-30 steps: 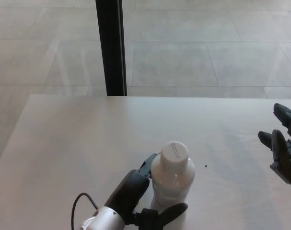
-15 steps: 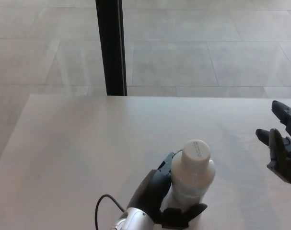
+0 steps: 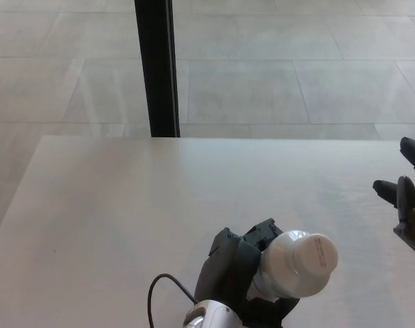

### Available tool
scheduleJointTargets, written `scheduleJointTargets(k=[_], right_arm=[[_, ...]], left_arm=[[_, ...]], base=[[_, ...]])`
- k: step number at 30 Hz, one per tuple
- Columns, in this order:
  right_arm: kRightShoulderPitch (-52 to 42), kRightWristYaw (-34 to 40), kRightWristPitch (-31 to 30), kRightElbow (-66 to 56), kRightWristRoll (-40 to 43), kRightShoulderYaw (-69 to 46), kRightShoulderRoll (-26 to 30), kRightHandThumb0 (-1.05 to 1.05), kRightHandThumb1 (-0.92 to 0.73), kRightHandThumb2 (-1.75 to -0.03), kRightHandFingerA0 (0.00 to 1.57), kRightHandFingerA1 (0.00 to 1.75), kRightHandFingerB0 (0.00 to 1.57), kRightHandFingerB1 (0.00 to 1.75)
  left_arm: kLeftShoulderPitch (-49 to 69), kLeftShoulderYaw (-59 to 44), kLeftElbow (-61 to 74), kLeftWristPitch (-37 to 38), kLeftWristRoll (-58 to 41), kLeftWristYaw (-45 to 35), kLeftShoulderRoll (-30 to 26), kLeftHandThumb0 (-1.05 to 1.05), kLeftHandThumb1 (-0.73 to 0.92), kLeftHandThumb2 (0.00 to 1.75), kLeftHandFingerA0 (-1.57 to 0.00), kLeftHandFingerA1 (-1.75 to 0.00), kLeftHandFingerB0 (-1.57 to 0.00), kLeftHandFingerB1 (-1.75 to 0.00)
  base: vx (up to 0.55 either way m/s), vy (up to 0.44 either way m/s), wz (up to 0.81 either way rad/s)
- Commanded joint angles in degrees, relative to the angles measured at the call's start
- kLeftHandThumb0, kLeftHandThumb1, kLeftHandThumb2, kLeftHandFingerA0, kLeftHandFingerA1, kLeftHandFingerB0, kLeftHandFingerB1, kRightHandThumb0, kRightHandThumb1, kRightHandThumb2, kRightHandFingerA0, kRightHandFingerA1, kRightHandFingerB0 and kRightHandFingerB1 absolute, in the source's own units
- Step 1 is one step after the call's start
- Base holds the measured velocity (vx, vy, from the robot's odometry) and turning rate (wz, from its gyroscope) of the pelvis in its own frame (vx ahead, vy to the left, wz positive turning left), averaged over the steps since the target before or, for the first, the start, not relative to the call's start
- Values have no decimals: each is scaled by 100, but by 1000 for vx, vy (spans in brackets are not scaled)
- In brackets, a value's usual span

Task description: The robot uses its left hand to to lift the bottle kept on the middle of the desk and tilts it towards its right hand. It then uses its right hand to rotate its cap to open it and places the bottle and cap back on the desk

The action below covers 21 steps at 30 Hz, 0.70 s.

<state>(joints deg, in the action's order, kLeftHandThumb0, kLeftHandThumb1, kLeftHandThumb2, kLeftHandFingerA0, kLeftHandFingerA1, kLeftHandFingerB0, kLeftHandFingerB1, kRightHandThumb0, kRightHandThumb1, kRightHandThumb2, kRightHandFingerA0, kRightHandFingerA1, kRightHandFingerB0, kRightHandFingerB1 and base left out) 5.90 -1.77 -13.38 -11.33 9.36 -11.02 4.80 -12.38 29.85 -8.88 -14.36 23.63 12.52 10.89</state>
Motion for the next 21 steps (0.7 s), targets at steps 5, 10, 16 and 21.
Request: scheduleJointTargets(k=[5,10,16,21], right_arm=[[-436,86,33,-155,-81,99,-88,-55,-73,-62,69,77,43,36],[-701,7,190,-264,-264,368,-28,-53,-54,-89,72,81,35,51],[-922,-114,304,-504,-491,878,7,-54,-62,-59,69,80,43,34],[-751,-225,332,-579,-657,1230,153,-52,-58,-58,66,82,37,34]], left_arm=[[326,-313,43,-135,-21,99,2,7,58,134,-102,-175,-88,-152],[304,-491,155,-363,-7,-37,-57,9,58,129,-85,-175,-74,-165],[189,-706,131,-707,59,18,-44,4,65,108,-81,-175,-72,-147],[154,-739,119,-877,135,31,-62,2,63,103,-78,-175,-70,-149]], base=[[0,0,0],[0,0,0],[0,0,0],[0,0,0]])
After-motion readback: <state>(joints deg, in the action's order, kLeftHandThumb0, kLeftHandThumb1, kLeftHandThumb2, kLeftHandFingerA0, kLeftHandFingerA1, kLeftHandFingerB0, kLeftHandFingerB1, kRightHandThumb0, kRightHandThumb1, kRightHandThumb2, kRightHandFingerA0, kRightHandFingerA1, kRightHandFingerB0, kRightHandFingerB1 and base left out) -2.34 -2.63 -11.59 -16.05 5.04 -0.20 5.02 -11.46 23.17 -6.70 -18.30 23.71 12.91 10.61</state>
